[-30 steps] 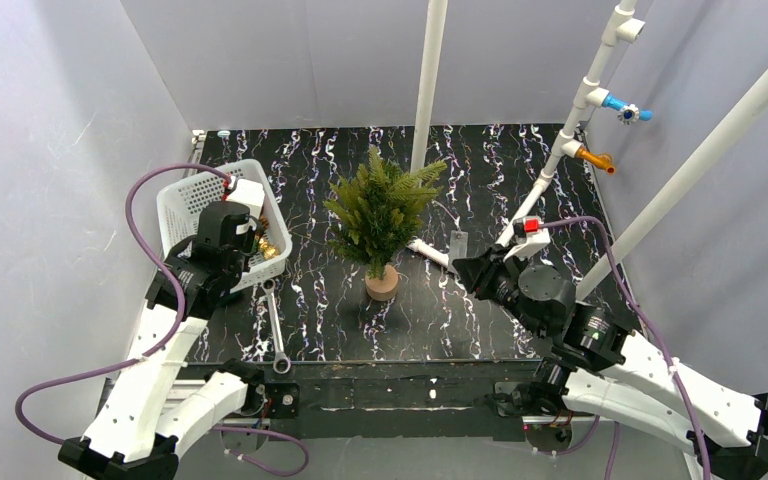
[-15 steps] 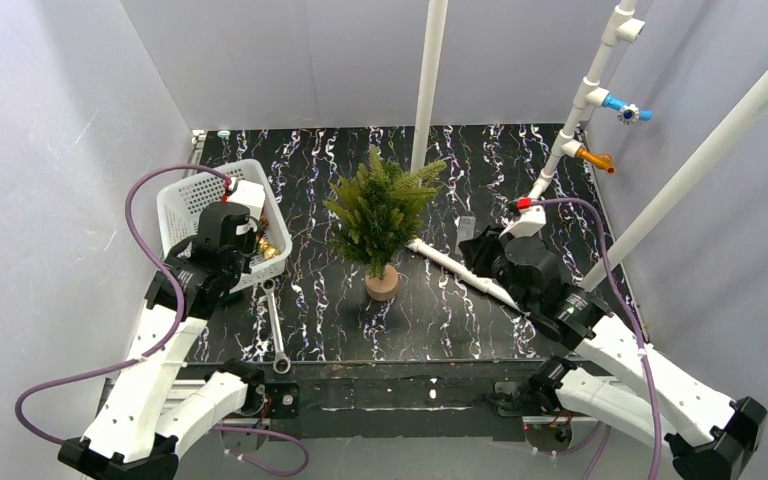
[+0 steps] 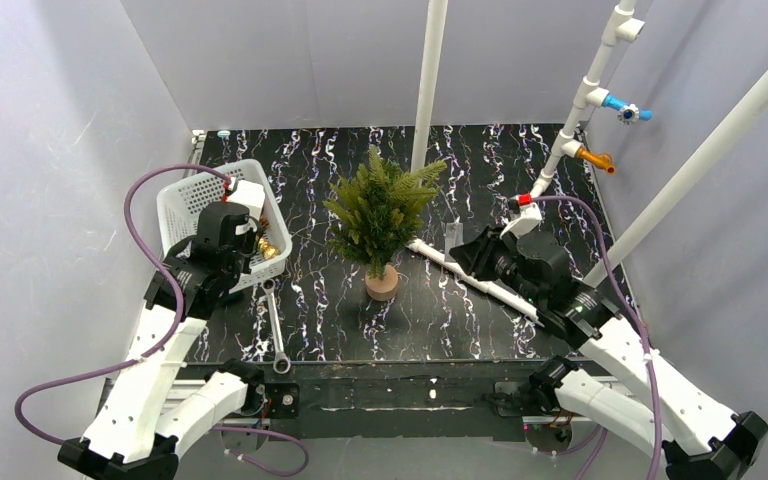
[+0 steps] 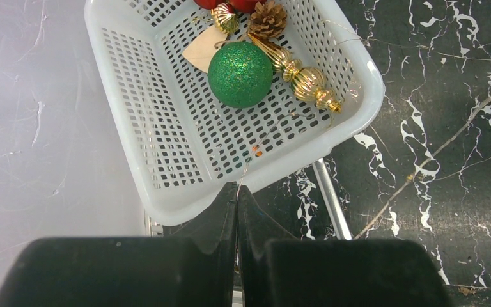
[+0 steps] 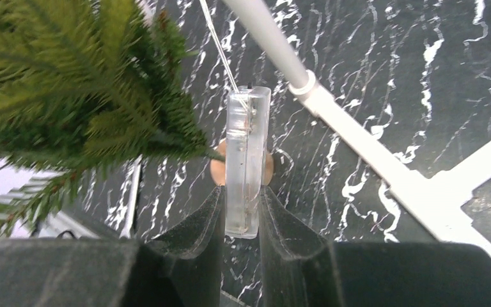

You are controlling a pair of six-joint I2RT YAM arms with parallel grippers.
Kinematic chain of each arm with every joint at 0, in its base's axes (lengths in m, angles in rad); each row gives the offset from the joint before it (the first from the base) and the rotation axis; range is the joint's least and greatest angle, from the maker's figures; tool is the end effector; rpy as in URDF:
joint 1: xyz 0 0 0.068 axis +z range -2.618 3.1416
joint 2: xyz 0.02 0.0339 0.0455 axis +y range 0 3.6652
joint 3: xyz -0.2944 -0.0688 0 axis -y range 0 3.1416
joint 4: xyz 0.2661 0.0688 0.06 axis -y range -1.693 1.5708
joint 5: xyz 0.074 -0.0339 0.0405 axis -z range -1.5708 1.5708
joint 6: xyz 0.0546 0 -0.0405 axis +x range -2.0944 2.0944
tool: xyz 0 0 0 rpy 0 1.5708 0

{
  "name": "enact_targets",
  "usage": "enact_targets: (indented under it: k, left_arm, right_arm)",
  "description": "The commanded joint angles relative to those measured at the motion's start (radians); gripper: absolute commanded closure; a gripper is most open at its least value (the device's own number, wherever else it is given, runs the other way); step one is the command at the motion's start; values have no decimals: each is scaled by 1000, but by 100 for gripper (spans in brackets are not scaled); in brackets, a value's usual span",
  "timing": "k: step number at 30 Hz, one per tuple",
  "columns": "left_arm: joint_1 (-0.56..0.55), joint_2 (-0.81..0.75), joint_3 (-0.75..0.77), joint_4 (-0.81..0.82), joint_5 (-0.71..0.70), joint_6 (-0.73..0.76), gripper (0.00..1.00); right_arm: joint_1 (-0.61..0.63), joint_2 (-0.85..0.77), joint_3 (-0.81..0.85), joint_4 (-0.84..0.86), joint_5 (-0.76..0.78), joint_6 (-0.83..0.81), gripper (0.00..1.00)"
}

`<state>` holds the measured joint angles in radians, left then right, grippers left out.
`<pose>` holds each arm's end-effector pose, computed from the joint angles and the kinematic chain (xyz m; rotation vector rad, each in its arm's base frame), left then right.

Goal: Decorate the small christmas tree
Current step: Wrap the decoration item around the Christmas tree.

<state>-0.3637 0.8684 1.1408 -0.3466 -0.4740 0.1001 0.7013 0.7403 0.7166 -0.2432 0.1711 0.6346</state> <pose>0.1885 -0.0451 0.4585 0.0185 1.6400 0.1879 0.1537 0.1177 0.3320 0.0610 1.9047 0.7710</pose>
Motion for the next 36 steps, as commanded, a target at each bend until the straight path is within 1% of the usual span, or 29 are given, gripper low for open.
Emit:
enact_targets:
  k: [1,5,8,16,21,25,29,33,35,36]
  left_arm:
    - [-3,-8,28,-40,-17,1,100]
    - [-3,-6,27,-40,-15,1,100]
    - [-3,-7,22,-38,-15,-3,100]
    - [-4,-9,17,-40,-17,-4,100]
    - [-3,-6,18,-40,-15,-1,100]
    - [-3,-8,18,-40,-14,0,100]
    - [-3,-10,13,-42,-17,0,100]
    - [-3,-19,5,-50,-17,0,100]
    - [-3,-21,6,-50,-18,3,100]
    - [-3,-24,6,-52,-18,5,100]
  right_arm:
    - [-1,-86,12,-36,-106,26,99]
    - [3,-116,40,-122,-197,-1,99]
    - [4,-118,64,-168,-229,-12,99]
    - [4,-184,43,-215,-176,8,99]
    - [4,-238,25,-230,-95,16,99]
    - [4,-245,33,-242,-59,6,99]
    - [5,-213,41,-202,-19,-23,99]
    - [-8,-99,85,-130,47,-59,99]
    - [-36,-57,105,-96,39,-70,99]
    - [-62,-25,117,-73,6,-77,99]
